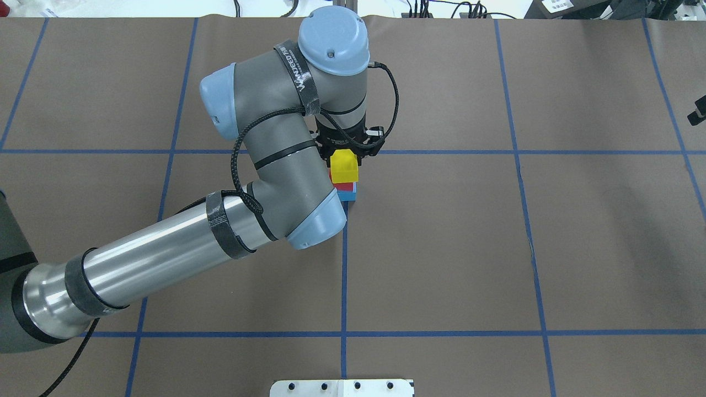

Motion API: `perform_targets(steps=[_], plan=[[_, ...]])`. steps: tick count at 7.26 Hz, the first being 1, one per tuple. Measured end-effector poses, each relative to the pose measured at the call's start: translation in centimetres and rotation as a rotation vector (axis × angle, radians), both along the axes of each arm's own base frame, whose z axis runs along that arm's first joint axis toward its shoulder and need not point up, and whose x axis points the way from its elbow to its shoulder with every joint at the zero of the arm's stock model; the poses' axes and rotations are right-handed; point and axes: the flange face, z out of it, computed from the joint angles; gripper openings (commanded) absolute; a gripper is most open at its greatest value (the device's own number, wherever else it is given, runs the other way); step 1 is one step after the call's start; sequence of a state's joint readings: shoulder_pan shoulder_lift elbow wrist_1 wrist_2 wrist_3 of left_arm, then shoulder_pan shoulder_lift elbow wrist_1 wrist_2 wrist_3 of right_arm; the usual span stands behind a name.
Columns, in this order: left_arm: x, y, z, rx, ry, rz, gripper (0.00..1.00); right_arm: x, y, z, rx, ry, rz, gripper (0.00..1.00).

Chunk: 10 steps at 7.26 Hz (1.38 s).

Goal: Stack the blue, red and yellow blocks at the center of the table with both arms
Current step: 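Carry the yellow cube with the left gripper above the red cube, then lower the yellow cube onto the red cube and open the left gripper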

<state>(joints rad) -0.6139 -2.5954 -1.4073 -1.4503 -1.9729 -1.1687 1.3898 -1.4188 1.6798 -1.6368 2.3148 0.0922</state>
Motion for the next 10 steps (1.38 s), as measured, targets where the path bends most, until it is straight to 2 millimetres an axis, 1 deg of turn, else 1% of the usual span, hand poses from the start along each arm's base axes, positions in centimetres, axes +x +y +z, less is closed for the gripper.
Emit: perform_targets(steps=[2,4,7,8,9,10], plan=[[0.78,-0.03,0.65,0.017,0.001,0.012,0.0,0.0,-0.01,0.06,-0.001,0.0,0.0,1.0],[0.83,-0.38,1.14,0.042,-0.006,0.034,0.0,-0.01,-0.02,0.04,-0.001,0.0,0.0,1.0],[0.63,-0.74,1.27,0.046,-0.009,0.035,0.0,-0.01,-0.04,0.02,0.0,0.0,0.0,1.0],[0.62,-0.78,1.29,0.046,-0.009,0.034,0.18,-0.01,-0.02,0.05,-0.001,0.0,0.0,1.0],[0.64,-0.79,1.3,0.046,-0.009,0.034,0.4,-0.01,-0.01,0.07,-0.001,0.0,0.0,1.0],[0.65,-0.78,1.3,0.046,-0.009,0.035,0.5,-0.01,0.0,0.07,-0.002,-0.001,0.0,1.0]])
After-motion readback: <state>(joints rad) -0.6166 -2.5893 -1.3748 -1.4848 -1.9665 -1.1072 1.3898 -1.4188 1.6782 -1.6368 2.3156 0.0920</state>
